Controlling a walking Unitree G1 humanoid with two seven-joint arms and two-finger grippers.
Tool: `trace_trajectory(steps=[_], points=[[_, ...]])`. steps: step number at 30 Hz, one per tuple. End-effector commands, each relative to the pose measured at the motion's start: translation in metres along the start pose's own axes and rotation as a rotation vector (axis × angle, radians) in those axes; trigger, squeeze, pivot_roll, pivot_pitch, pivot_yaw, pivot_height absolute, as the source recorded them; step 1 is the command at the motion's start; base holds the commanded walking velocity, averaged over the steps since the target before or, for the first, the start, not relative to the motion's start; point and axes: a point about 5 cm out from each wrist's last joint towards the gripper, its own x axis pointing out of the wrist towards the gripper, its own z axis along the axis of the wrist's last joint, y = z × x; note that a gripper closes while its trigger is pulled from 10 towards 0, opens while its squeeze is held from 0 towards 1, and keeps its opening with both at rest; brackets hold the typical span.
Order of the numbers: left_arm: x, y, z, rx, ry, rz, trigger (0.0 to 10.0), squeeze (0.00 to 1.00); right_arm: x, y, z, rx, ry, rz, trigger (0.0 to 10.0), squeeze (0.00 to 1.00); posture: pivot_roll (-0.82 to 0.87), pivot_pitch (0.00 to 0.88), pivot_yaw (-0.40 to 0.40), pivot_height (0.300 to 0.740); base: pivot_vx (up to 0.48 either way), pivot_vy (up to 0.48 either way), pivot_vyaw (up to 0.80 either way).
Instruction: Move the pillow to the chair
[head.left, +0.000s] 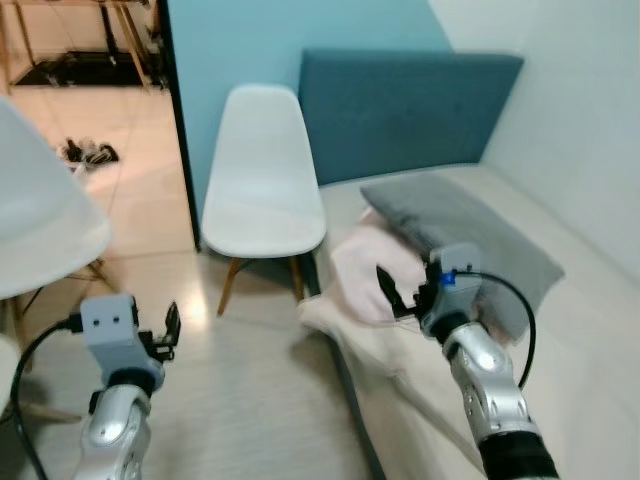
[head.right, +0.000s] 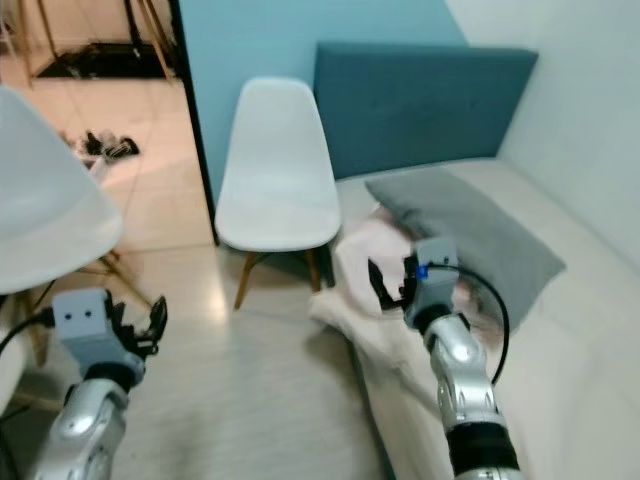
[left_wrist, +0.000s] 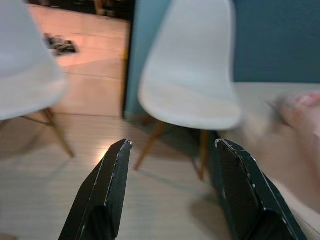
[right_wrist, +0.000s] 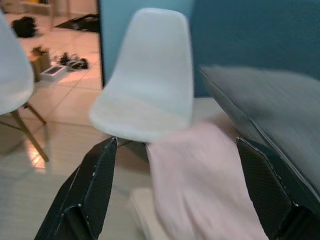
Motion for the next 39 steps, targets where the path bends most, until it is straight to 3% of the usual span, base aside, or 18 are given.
trace_trajectory(steps=[1, 11, 17, 22, 25, 29, 31, 32, 33, 35, 37, 38, 39], points=[[-0.002, 0.007, -0.003, -0.003, 0.022, 0.028, 10.0, 0.00, 0.006, 0.013, 0.003, 0.006, -0.002, 0.058, 10.0, 0.00, -0.06, 0.000, -0.102, 0.740, 0.472, 0.000, 0.00], [-0.001, 0.005, -0.004, -0.008, 0.023, 0.025, 10.0, 0.00, 0.008, 0.014, 0.001, 0.018, 0.010, 0.071, 10.0, 0.00, -0.06, 0.000, -0.107, 0.740, 0.472, 0.000, -0.24], [0.000, 0.003, -0.004, -0.016, 0.026, 0.016, 10.0, 0.00, 0.011, -0.005, 0.009, 0.147, 0.006, -0.025, 10.0, 0.00, -0.07, 0.000, -0.108, 0.740, 0.472, 0.000, -0.79], [0.001, 0.004, -0.004, -0.015, 0.035, 0.019, 10.0, 0.00, 0.013, -0.015, 0.018, 0.166, -0.017, -0.057, 10.0, 0.00, -0.07, 0.000, -0.109, 0.740, 0.355, 0.000, -0.79], [0.002, 0.005, -0.005, -0.012, 0.041, 0.017, 10.0, 0.00, 0.014, -0.028, 0.033, 0.028, -0.033, -0.067, 10.0, 0.00, -0.07, 0.000, -0.106, 0.740, 0.000, 0.000, -0.79], [0.002, 0.006, -0.005, -0.010, 0.041, 0.014, 10.0, 0.00, 0.013, -0.037, 0.038, -0.064, -0.023, -0.077, 10.0, 0.00, -0.07, 0.000, -0.106, 0.740, 0.000, 0.000, -0.79], [0.002, 0.006, -0.005, -0.010, 0.041, 0.014, 10.0, 0.00, 0.013, -0.037, 0.038, -0.064, -0.023, -0.077, 10.0, 0.00, -0.07, 0.000, -0.106, 0.740, 0.000, 0.000, -0.79], [0.002, 0.006, -0.005, -0.009, 0.041, 0.013, 10.0, 0.00, 0.013, -0.042, 0.041, -0.135, -0.013, -0.068, 10.0, 0.00, -0.08, 0.000, -0.105, 0.740, 0.000, 0.000, -0.79], [0.002, 0.006, -0.005, -0.008, 0.042, 0.011, 10.0, 0.00, 0.012, -0.046, 0.045, -0.189, -0.010, -0.036, 10.0, 0.00, -0.08, 0.000, -0.105, 0.740, 0.000, 0.000, -0.79], [0.003, 0.006, -0.005, -0.007, 0.043, 0.009, 10.0, 0.00, 0.004, -0.040, 0.052, -0.342, 0.028, 0.202, 10.0, 0.00, -0.08, 0.000, -0.105, 0.740, 0.000, 0.000, -0.79], [0.003, 0.006, -0.005, -0.007, 0.043, 0.009, 10.0, 0.00, 0.004, -0.040, 0.052, -0.342, 0.028, 0.202, 10.0, 0.00, -0.08, 0.000, -0.105, 0.740, 0.000, 0.000, -0.79], [0.003, 0.006, -0.005, -0.007, 0.044, 0.007, 10.0, 0.00, -0.004, -0.039, 0.055, -0.401, 0.067, 0.340, 10.0, 0.00, -0.09, 0.000, -0.105, 0.740, 0.000, 0.000, -0.79], [0.003, 0.006, -0.005, -0.007, 0.044, 0.007, 10.0, 0.00, -0.004, -0.039, 0.055, -0.401, 0.067, 0.340, 10.0, 0.00, -0.09, 0.000, -0.105, 0.740, 0.000, 0.000, -0.79]])
